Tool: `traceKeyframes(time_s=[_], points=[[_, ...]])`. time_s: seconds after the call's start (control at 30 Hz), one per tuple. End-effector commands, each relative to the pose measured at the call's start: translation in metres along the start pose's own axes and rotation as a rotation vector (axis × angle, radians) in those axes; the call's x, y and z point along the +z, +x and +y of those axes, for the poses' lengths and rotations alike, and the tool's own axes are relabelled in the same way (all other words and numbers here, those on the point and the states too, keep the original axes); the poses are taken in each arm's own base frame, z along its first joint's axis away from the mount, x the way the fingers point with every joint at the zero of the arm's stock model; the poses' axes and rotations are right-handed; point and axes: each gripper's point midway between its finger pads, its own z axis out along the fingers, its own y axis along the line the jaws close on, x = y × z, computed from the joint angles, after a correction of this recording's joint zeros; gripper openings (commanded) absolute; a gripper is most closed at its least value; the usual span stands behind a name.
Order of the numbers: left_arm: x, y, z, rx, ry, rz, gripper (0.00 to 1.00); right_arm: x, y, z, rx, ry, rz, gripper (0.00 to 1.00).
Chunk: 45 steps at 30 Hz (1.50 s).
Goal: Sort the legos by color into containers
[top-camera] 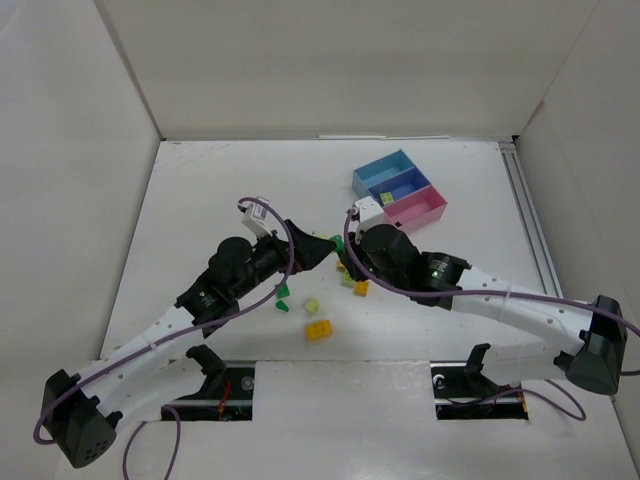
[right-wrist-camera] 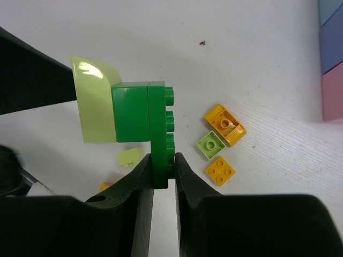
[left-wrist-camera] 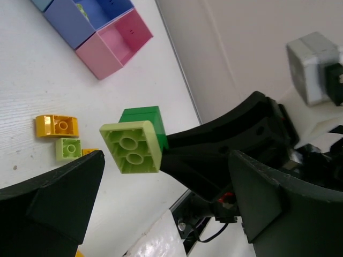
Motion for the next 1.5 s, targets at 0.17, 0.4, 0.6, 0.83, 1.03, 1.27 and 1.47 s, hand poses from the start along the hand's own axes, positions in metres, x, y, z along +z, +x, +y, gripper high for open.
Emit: traceKeyframes(time_s=[0.17, 0.4, 0.6, 0.83, 1.03, 1.27, 1.47], points=[[0.009, -0.009, 0.007, 0.04, -0.045, -0.039, 1.0, -0.015, -0.044, 0.028, 0.036, -0.115, -0.097, 0.0], [0.014, -0.016, -0.009, 0.065, 0.028, -0.058, 0.72, -0.014, -0.048, 0.034, 0.014, -0.141, -0.096, 0.0], [0.02, -0.01, -0.007, 0.064, 0.021, -0.029, 0.29, -0.01, -0.053, 0.034, 0.016, -0.121, -0.105, 0.0], [0.013, -0.014, -0.009, 0.064, 0.019, -0.042, 0.05, -0.006, -0.047, 0.008, 0.036, 0.03, -0.08, 0.0], [0.004, -0.015, 0.0, 0.062, -0.033, -0.051, 0.04, -0.002, -0.049, -0.057, 0.097, 0.206, -0.07, 0.0], [0.003, -0.017, 0.013, 0.092, -0.124, -0.045, 0.04, 0.004, -0.06, -0.138, 0.092, 0.289, -0.083, 0.0], [0.023, -0.02, 0.012, 0.128, -0.116, 0.011, 0.06, 0.023, -0.054, -0.207, 0.112, 0.351, -0.001, 0.0]])
